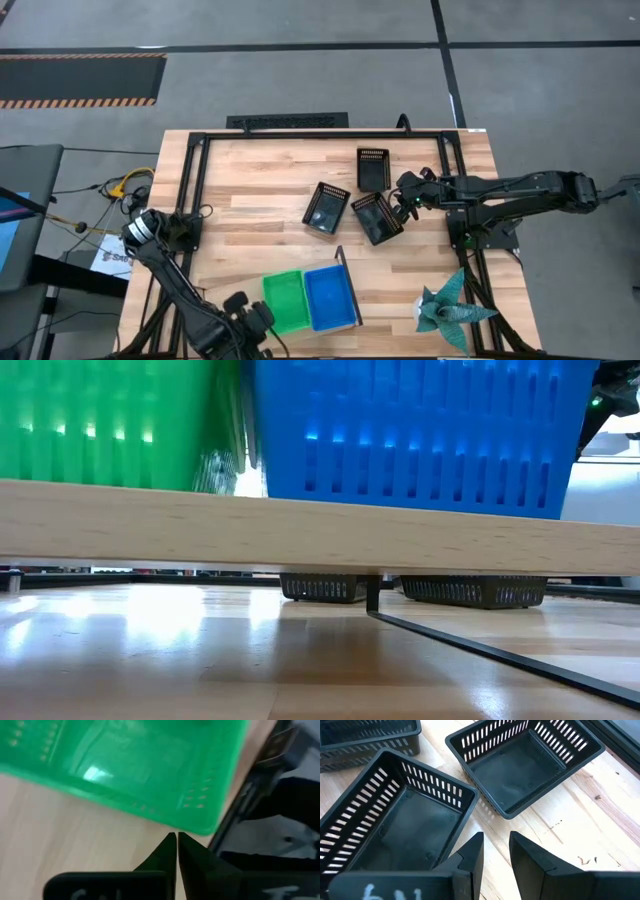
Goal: Stack baskets on shelf by color
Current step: Stack the green basket on top of the stacked green basket, then put the left black basket on the shelf
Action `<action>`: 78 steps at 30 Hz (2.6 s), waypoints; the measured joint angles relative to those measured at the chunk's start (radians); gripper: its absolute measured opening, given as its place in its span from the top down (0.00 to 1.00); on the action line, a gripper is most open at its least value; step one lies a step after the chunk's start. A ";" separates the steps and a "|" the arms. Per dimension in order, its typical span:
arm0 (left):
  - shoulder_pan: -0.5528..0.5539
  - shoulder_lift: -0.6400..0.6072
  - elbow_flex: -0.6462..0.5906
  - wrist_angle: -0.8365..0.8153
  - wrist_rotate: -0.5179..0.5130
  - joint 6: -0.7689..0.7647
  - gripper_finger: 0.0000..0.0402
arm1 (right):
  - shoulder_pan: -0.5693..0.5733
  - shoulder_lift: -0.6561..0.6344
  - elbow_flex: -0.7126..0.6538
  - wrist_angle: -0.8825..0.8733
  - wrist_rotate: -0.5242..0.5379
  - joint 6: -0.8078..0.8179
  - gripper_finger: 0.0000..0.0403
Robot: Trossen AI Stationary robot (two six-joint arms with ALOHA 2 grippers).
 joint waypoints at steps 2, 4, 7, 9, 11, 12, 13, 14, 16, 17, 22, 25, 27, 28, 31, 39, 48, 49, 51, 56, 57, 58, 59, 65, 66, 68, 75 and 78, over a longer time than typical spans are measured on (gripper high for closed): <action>0.001 -0.001 0.003 0.036 -0.002 0.009 0.99 | 0.000 0.000 0.000 0.000 0.000 0.000 0.71; 0.001 -0.001 0.004 0.043 0.000 0.010 1.00 | 0.000 0.000 0.000 0.000 0.000 0.000 0.71; 0.001 -0.001 0.004 0.039 0.054 0.010 1.00 | 0.000 0.000 0.000 0.000 0.000 0.000 0.71; 0.002 -0.001 0.004 0.021 0.114 0.010 1.00 | 0.000 0.000 0.000 0.000 0.000 0.000 0.71; 0.000 -0.001 0.004 -0.004 0.129 0.003 1.00 | 0.000 0.000 0.000 0.000 0.000 0.000 0.71; -0.001 -0.001 0.004 -0.019 0.117 0.000 1.00 | 0.000 0.000 0.000 0.000 0.000 0.000 0.71; -0.002 -0.001 0.004 -0.033 0.101 -0.002 1.00 | 0.000 0.000 0.000 0.000 0.000 0.000 0.71; -0.002 -0.003 0.004 -0.047 0.085 -0.004 1.00 | 0.000 0.000 0.000 0.001 0.000 0.000 0.71; -0.001 -0.012 0.004 -0.075 0.047 0.006 1.00 | 0.000 0.000 0.000 0.001 0.000 0.000 0.71; -0.001 -0.020 0.004 -0.082 0.031 0.021 1.00 | 0.000 0.000 0.000 0.002 0.000 -0.001 0.71; 0.001 -0.077 0.004 -0.108 -0.074 0.187 0.94 | 0.000 0.000 0.000 0.002 0.000 -0.008 0.71; 0.019 -0.125 0.004 -0.180 -0.232 0.279 0.88 | 0.000 0.000 0.000 0.002 0.001 -0.008 0.71; 0.038 -0.158 0.004 -0.242 -0.393 0.324 0.83 | 0.000 0.000 0.000 0.004 0.001 -0.008 0.71; 0.050 -0.177 0.004 -0.267 -0.479 0.344 0.81 | 0.000 0.000 0.000 0.005 0.001 -0.008 0.71; 0.094 -0.234 0.004 -0.321 -0.697 0.428 0.75 | 0.000 0.000 0.000 0.005 0.001 -0.008 0.71; 0.371 -0.319 0.004 -0.335 -0.782 0.657 0.66 | 0.000 0.000 0.000 0.005 0.002 -0.008 0.71; 0.725 -0.317 -0.076 -0.053 -0.468 1.124 0.66 | 0.000 0.000 0.000 0.005 0.005 -0.008 0.71; 0.752 -0.321 -0.112 0.017 -0.378 1.213 0.66 | 0.000 0.000 0.000 0.005 0.005 -0.008 0.71; 0.802 -0.323 -0.185 0.173 -0.211 1.365 0.66 | 0.000 0.000 0.000 0.005 0.006 -0.008 0.71; 0.897 -0.323 -0.360 0.478 -0.038 1.612 0.66 | 0.000 0.000 0.000 0.006 0.006 -0.008 0.71; 0.913 -0.323 -0.392 0.532 -0.006 1.648 0.66 | 0.000 0.000 0.000 0.006 0.006 -0.008 0.71; 0.925 -0.323 -0.419 0.575 0.031 1.678 0.66 | 0.000 0.000 0.000 0.006 0.006 -0.008 0.71; 0.936 -0.323 -0.441 0.610 0.070 1.703 0.66 | 0.000 0.000 0.000 0.005 0.006 -0.008 0.71; 0.973 -0.309 -0.527 0.699 0.235 1.777 0.66 | 0.000 0.000 0.000 0.009 0.006 0.001 0.71; 0.974 -0.306 -0.533 0.703 0.255 1.784 0.66 | 0.000 0.000 0.000 0.011 0.006 0.004 0.71; 0.973 -0.288 -0.536 0.736 0.296 1.801 0.66 | 0.000 0.000 0.000 0.013 0.006 0.010 0.71; 0.957 -0.228 -0.543 0.735 0.399 1.872 0.66 | 0.000 0.002 0.000 0.027 0.006 0.010 0.71; 0.954 -0.209 -0.544 0.723 0.403 1.867 0.66 | 0.000 0.002 0.000 0.026 0.006 0.010 0.71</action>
